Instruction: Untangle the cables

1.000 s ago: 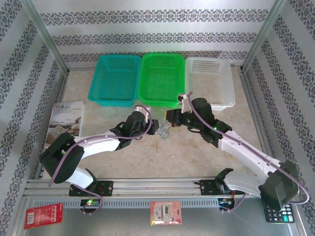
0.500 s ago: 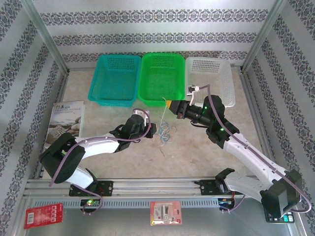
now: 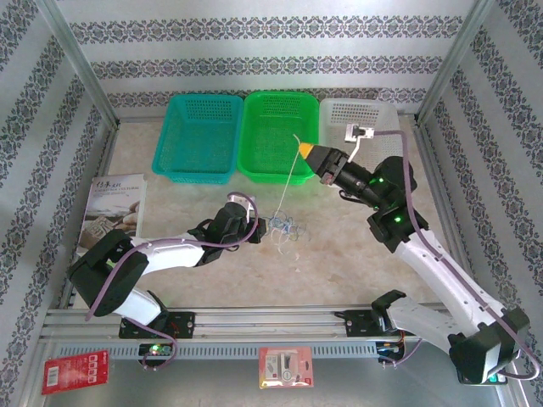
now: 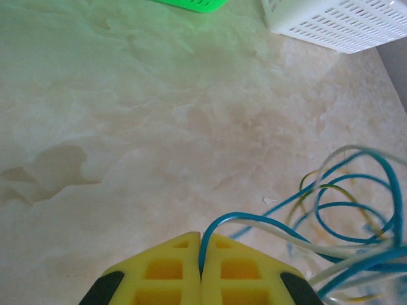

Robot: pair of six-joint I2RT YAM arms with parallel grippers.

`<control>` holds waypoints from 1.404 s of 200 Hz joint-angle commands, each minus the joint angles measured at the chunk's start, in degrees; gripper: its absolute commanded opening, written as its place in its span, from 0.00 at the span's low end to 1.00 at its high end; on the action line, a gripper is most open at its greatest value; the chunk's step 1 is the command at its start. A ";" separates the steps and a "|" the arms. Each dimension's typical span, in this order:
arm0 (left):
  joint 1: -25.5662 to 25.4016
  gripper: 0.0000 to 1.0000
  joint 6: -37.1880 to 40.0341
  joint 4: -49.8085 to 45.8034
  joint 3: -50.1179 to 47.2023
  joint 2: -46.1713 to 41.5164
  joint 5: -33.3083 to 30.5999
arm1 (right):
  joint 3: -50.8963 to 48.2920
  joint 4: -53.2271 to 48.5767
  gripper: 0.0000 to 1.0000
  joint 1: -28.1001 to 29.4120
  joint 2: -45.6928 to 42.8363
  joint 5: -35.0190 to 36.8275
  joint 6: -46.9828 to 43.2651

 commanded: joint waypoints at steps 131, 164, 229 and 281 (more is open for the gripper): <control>0.60 0.48 3.15 -4.54 -0.69 -8.62 -1.06 | -4.18 2.07 0.00 0.88 2.88 1.89 -1.06; 0.73 0.76 4.44 -8.97 0.45 -12.69 -2.23 | -4.12 -0.98 0.00 2.42 2.87 1.58 -3.66; 0.76 0.71 8.12 -7.48 -0.23 -11.54 5.18 | 1.41 -5.00 0.00 4.09 3.32 1.90 -6.29; -0.27 0.67 6.03 -0.34 -2.63 -6.88 9.27 | 3.74 -5.67 0.00 5.63 3.47 4.48 -7.17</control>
